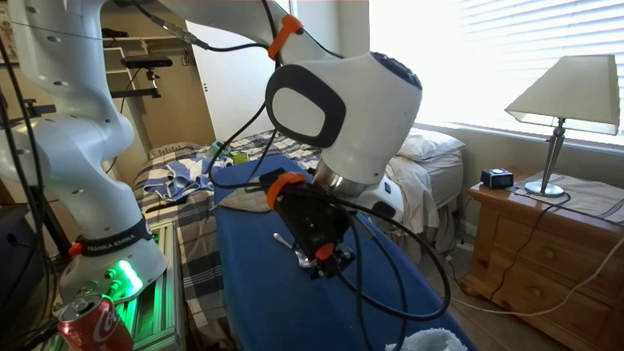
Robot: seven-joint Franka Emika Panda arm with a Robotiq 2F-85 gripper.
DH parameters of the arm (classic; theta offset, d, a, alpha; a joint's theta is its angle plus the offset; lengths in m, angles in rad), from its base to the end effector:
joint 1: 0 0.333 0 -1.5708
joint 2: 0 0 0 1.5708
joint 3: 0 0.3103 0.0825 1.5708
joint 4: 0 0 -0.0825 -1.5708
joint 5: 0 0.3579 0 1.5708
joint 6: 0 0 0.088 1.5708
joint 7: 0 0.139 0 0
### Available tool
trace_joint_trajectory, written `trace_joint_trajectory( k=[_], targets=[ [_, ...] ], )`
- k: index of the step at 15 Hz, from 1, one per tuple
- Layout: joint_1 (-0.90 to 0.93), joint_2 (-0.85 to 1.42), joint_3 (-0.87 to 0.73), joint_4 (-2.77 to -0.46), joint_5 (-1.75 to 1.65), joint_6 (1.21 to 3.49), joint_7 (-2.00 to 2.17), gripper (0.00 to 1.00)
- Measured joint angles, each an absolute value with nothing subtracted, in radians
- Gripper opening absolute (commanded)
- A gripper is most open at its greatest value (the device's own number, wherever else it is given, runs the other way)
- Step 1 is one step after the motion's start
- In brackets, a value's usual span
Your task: Put the spoon in the glass.
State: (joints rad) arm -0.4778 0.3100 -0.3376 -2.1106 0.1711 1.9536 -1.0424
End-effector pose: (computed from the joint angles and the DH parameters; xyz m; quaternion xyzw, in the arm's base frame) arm 0.3459 -0.3474 0.2331 -0.9736 -0.0579 0.1162 0.1877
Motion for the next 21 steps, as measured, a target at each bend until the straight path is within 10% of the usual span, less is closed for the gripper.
trace_joint_trajectory(
  k=[9, 15, 18, 21],
  targets=[
    [-0.491, 0.314, -0.326, -2.111, 0.214, 1.954, -1.117, 0.16],
    [-0.492, 0.318, -0.325, -2.11, 0.215, 1.954, -1.128, 0.58],
    [-0.494, 0.327, -0.325, -2.107, 0.228, 1.954, -1.139, 0.59],
    [-0.497, 0.34, -0.323, -2.101, 0.247, 1.954, -1.153, 0.31]
  ],
)
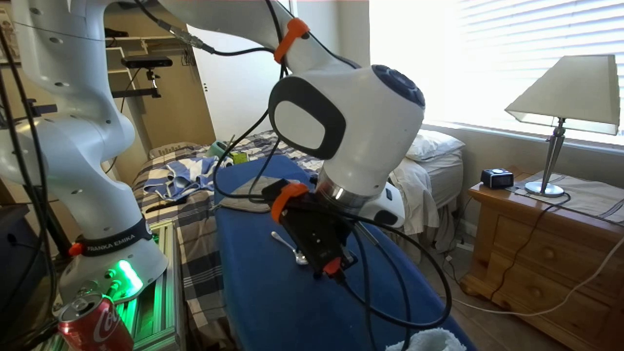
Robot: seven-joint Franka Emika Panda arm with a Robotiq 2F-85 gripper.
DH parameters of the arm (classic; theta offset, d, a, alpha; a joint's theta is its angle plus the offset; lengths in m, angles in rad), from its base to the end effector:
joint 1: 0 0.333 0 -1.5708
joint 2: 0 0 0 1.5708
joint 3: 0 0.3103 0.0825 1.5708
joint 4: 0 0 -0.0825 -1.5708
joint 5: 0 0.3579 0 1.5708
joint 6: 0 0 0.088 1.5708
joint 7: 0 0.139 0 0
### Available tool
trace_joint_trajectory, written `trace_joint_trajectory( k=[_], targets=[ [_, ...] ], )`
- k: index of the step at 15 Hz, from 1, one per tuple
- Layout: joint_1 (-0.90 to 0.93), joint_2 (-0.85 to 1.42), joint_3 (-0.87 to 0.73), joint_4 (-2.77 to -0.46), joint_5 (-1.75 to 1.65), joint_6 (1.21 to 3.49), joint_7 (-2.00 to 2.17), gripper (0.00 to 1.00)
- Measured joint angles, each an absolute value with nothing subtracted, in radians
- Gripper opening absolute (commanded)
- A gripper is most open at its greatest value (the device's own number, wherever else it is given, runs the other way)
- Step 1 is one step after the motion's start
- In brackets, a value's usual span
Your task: Put the spoon in the glass.
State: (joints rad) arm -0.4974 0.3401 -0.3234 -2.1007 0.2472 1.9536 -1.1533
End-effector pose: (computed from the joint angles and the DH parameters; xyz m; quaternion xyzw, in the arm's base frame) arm 0.3500 -0.3459 0.2217 -0.9687 -0.0863 0.0862 0.2160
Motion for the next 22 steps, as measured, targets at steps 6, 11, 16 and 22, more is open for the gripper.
trace_joint_trajectory(
  k=[6, 11, 16, 22],
  targets=[
    [-0.509, 0.357, -0.314, -2.085, 0.277, 1.954, -1.171, 0.0],
    [-0.514, 0.358, -0.314, -2.074, 0.292, 1.937, -1.178, 0.02],
    [-0.507, 0.325, -0.313, -2.056, 0.29, 1.854, -1.17, 0.02],
    [-0.475, 0.204, -0.314, -2.044, 0.259, 1.678, -1.099, 0.02]
  ],
)
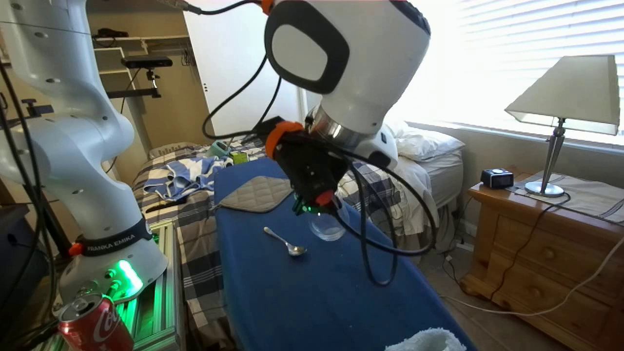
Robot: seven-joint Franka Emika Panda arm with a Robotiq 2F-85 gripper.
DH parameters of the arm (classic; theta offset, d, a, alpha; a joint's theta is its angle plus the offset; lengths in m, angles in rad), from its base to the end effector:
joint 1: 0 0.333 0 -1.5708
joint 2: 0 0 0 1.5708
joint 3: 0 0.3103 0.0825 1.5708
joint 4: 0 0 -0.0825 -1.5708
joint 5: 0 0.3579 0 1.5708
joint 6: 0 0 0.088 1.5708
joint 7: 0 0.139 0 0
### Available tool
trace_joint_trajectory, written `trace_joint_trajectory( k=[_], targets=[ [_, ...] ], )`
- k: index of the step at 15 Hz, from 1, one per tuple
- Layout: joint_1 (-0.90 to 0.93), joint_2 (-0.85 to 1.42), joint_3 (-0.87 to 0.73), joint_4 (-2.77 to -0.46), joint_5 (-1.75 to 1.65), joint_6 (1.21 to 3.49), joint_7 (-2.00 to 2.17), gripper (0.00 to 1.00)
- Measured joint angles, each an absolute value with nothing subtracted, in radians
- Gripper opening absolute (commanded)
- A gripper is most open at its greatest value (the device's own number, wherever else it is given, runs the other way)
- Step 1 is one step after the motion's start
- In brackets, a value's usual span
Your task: Put the spoon in the glass.
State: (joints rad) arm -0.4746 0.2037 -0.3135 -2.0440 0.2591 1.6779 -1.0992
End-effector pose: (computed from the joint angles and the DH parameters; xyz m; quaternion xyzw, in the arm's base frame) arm 0.3599 -0.3136 0.3018 -0.9533 -0.0944 0.0880 0.2730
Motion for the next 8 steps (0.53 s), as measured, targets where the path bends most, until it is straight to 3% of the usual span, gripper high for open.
trace_joint_trajectory(
  k=[1, 2, 3, 8],
  targets=[
    [-0.467, 0.182, -0.314, -2.038, 0.257, 1.654, -1.082, 0.02],
    [-0.459, 0.16, -0.314, -2.031, 0.254, 1.636, -1.065, 0.32],
    [-0.452, 0.141, -0.314, -2.023, 0.249, 1.624, -1.048, 0.33],
    [-0.448, 0.146, -0.331, -2.006, 0.209, 1.612, -1.027, 0.66]
  ],
)
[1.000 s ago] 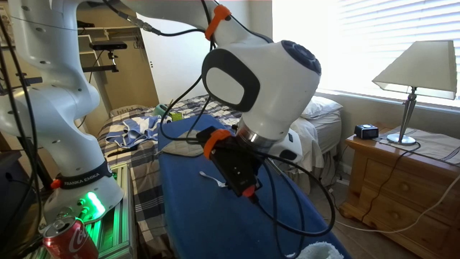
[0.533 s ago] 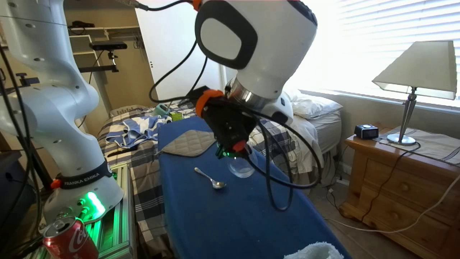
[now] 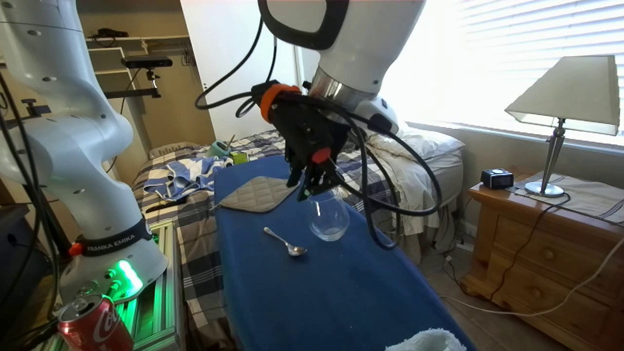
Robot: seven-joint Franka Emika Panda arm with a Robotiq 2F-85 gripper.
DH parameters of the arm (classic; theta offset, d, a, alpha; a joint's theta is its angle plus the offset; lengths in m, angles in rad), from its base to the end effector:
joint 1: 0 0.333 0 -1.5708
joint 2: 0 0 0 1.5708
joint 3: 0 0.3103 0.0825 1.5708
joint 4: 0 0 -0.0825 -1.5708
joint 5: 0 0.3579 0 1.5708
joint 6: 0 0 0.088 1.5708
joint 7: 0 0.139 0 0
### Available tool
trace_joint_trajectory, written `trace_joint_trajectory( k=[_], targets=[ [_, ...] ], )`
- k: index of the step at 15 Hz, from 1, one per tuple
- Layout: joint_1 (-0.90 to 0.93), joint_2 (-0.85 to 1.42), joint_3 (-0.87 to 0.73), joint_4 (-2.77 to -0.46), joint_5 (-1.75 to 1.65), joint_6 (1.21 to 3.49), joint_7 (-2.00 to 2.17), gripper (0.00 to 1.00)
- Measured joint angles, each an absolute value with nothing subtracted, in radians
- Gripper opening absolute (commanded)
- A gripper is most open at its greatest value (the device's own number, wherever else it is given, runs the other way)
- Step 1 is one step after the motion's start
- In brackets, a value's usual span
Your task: Put the spoon in the glass.
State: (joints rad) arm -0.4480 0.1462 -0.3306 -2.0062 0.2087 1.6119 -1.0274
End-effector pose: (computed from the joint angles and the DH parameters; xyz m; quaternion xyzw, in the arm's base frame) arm 0.3603 -0.3134 0.3407 -0.9587 -0.0835 0.1019 0.2521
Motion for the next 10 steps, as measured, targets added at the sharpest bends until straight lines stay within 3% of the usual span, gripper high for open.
trace_joint_trajectory(
  k=[5, 10],
  targets=[
    [-0.469, 0.238, -0.344, -2.006, 0.208, 1.64, -1.094, 0.99],
    [-0.482, 0.334, -0.337, -1.985, 0.218, 1.701, -1.155, 1.0]
  ],
)
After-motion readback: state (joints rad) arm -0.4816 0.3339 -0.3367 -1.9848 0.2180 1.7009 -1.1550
